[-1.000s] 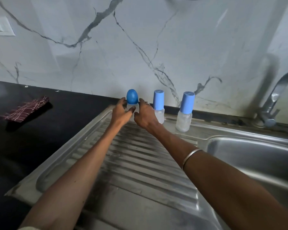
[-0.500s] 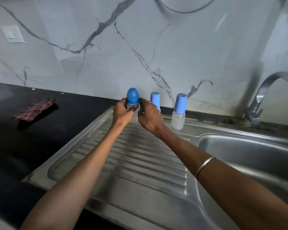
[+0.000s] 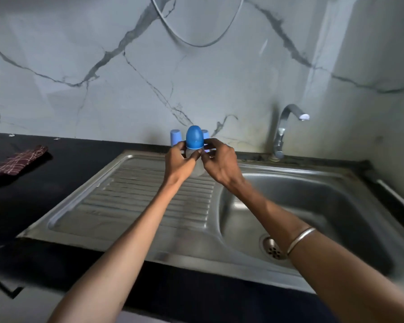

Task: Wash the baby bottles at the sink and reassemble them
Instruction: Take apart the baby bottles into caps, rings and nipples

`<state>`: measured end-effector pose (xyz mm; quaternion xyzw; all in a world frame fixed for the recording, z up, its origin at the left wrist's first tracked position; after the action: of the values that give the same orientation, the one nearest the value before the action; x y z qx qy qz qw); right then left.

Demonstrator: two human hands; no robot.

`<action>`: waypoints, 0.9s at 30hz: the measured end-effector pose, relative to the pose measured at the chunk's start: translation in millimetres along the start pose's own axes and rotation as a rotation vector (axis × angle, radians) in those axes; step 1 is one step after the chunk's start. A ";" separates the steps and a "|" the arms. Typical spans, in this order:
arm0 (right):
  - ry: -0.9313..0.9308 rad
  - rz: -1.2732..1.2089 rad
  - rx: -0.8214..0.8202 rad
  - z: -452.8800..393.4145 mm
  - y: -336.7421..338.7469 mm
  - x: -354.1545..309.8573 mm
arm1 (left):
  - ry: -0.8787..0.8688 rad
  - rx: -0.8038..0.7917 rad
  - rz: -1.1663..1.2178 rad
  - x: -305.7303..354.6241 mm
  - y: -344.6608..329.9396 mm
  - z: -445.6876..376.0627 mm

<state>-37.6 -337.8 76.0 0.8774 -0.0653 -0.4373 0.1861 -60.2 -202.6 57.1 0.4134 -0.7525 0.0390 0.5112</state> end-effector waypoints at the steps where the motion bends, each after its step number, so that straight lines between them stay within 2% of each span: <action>1: -0.009 -0.009 0.014 5.7 11.1 2.6 | -0.005 -0.013 0.008 7.5 -6.8 7.0; 8: -0.028 -0.041 0.140 35.1 78.2 20.9 | -0.037 -0.122 0.085 40.8 -60.0 56.9; 18: -0.184 -0.135 0.287 49.3 114.7 75.5 | -0.142 -0.173 0.084 46.6 -129.6 81.2; 23: -0.201 -0.187 0.305 43.0 111.2 95.4 | -0.135 -0.204 0.097 35.0 -147.9 75.6; 27: -0.215 -0.193 0.257 37.4 107.0 102.0 | -0.108 -0.207 0.153 32.3 -148.4 75.1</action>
<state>0.0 -474.8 20.8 0.8444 -0.0559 -0.5324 0.0218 -21.6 -354.7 -6.5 0.3013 -0.8082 -0.0223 0.5055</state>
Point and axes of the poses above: each hand's wrist, its own z-axis away from the middle knuckle, its own y-axis out of the back of the hand, x = y × z, the point moved 1 cm from there along -z, towards the middle knuckle, and after that the axes turned 8 degrees about -z, right-handed, at the moved point
